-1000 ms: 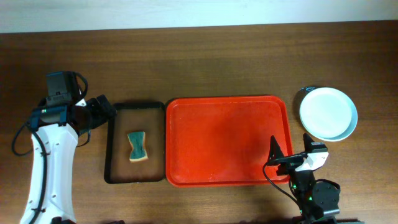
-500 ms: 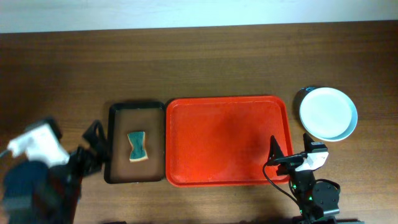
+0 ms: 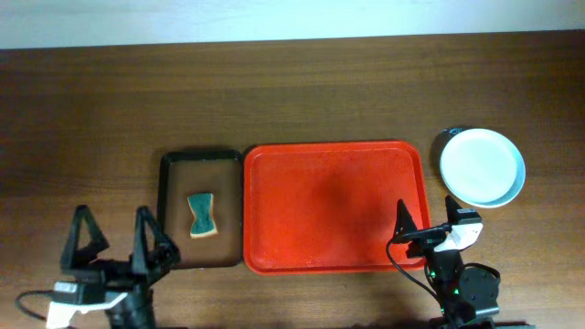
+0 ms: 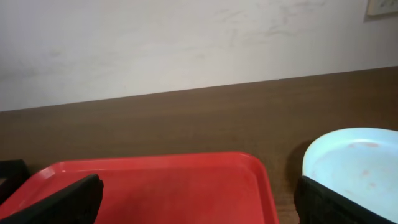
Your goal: Clean dirty plates on tray and stack at the side
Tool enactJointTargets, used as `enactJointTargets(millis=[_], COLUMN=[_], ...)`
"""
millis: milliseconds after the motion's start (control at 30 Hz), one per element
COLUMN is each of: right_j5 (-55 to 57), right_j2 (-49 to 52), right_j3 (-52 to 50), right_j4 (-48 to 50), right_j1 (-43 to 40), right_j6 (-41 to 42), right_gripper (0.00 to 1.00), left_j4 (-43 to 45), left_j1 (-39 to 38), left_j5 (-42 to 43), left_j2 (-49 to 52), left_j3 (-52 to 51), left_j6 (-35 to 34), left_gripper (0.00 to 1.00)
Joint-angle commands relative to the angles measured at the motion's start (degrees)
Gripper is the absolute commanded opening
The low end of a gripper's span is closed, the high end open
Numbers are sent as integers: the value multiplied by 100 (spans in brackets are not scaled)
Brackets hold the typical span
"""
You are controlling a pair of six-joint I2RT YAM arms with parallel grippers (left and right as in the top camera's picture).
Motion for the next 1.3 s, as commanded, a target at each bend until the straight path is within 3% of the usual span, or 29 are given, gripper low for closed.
enactJointTargets(millis=[0, 67, 133, 233, 400, 533, 1267], right_j5=[-13, -13, -13, -13, -13, -13, -13], right_j2=[-33, -33, -33, -33, -35, -33, -33], right_j3=[-33, -33, -33, -33, -33, -33, -33], right_j4=[-37, -37, -37, -37, -37, -37, -37], right_j1=[-42, -42, -42, -42, -42, -42, -42], right_j6=[-61, -59, -61, -61, -61, -61, -61], right_gripper=[98, 99, 98, 99, 98, 98, 99], left_j4=[1019, 767, -79, -2275, -2282, -2299, -2302], left_j1=[-22, -20, -20, 197, 92, 92, 92], left_j5=[-44, -96, -133, -149, 251, 627, 629], left_j2=[-42, -42, -44, -44, -44, -44, -39], left_j3=[-1187, -1534, -1644, -1646, -1646, -1646, -1646], left_j6=[-13, -11, -11, 107, 1558, 1556, 1556], left_gripper=[99, 99, 99, 99, 99, 99, 99])
